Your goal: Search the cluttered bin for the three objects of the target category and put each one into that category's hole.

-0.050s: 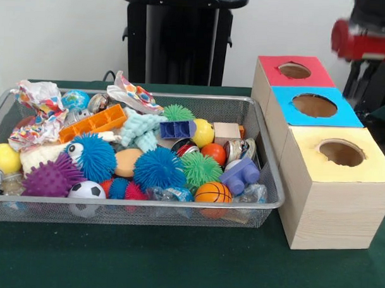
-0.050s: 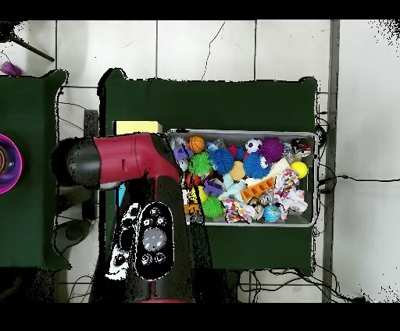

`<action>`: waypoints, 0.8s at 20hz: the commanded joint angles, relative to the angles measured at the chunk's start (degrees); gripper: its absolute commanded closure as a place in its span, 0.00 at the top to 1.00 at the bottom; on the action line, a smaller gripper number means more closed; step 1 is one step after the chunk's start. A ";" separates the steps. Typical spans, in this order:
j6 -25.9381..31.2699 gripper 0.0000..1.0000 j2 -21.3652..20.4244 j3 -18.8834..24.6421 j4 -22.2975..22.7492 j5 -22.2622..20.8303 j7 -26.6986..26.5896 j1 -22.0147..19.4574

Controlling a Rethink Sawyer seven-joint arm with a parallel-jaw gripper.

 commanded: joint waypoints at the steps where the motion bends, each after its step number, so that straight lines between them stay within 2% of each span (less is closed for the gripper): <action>1: 4.01 0.00 -3.25 1.58 6.55 0.08 3.61 -1.94; 7: -3.88 0.00 -2.73 5.59 10.90 -2.34 -6.69 -10.20; 11: -8.12 0.00 -1.88 9.80 13.50 -4.27 -12.92 -16.29; 16: -11.84 0.00 -0.66 14.48 15.73 -7.83 -15.74 -21.93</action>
